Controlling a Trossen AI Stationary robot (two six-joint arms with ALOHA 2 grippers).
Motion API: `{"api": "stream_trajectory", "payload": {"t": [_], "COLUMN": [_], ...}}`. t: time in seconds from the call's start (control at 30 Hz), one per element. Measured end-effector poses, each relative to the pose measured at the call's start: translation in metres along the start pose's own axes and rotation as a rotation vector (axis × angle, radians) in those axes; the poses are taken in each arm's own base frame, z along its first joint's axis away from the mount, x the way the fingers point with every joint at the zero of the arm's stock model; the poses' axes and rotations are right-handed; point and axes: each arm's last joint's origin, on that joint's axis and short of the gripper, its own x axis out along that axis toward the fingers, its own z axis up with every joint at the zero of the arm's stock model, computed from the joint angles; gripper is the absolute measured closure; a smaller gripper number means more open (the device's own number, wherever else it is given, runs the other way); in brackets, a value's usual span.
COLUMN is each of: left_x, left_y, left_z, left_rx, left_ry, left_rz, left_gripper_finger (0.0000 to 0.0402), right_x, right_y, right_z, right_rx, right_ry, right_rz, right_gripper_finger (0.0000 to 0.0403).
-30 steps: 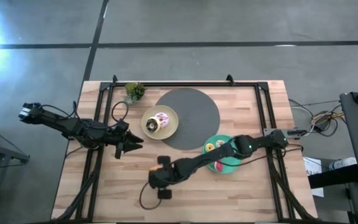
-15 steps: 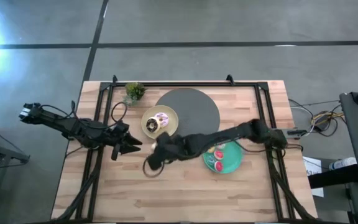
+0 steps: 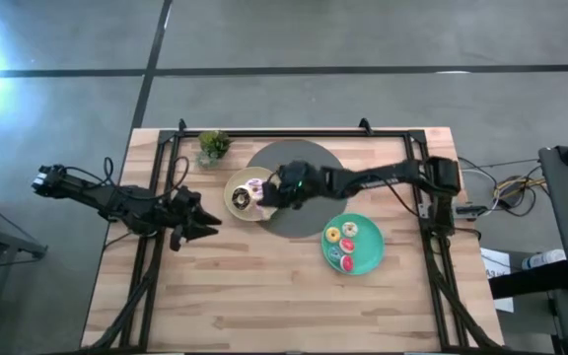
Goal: Pick & Place donuts
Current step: Put the large pink donut on the brown plate
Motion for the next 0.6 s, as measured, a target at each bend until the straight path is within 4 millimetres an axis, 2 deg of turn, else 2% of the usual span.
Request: {"api": "stream_trajectory", "payload": {"t": [0.07, 0.23, 0.37, 0.5, 0.6], "left_x": [0.0, 0.0, 0.0, 0.0, 0.0], "left_y": [0.001, 0.003, 0.005, 0.007, 0.008], "left_z": [0.0, 0.002, 0.004, 0.005, 0.005], "left_rx": [-0.005, -0.021, -0.031, -0.033, -0.03], "left_ry": [-0.019, -0.081, -0.144, -0.19, -0.209], "left_rz": [0.025, 0.103, 0.178, 0.238, 0.268], "left_gripper_finger": [0.0252, 0.0252, 0.0252, 0.0252, 0.0252], "right_x": [0.0, 0.008, 0.014, 0.027, 0.031], "right_y": [-0.011, -0.046, -0.042, -0.058, -0.054], "right_z": [0.018, 0.043, 0.064, 0.079, 0.088], "right_rx": [0.019, 0.039, -0.009, -0.01, -0.058], "right_ry": [0.058, 0.188, 0.245, 0.285, 0.338], "right_rz": [0.055, 0.002, 0.067, -0.057, -0.107], "right_gripper_finger": [0.039, 0.039, 0.039, 0.039, 0.039]}}
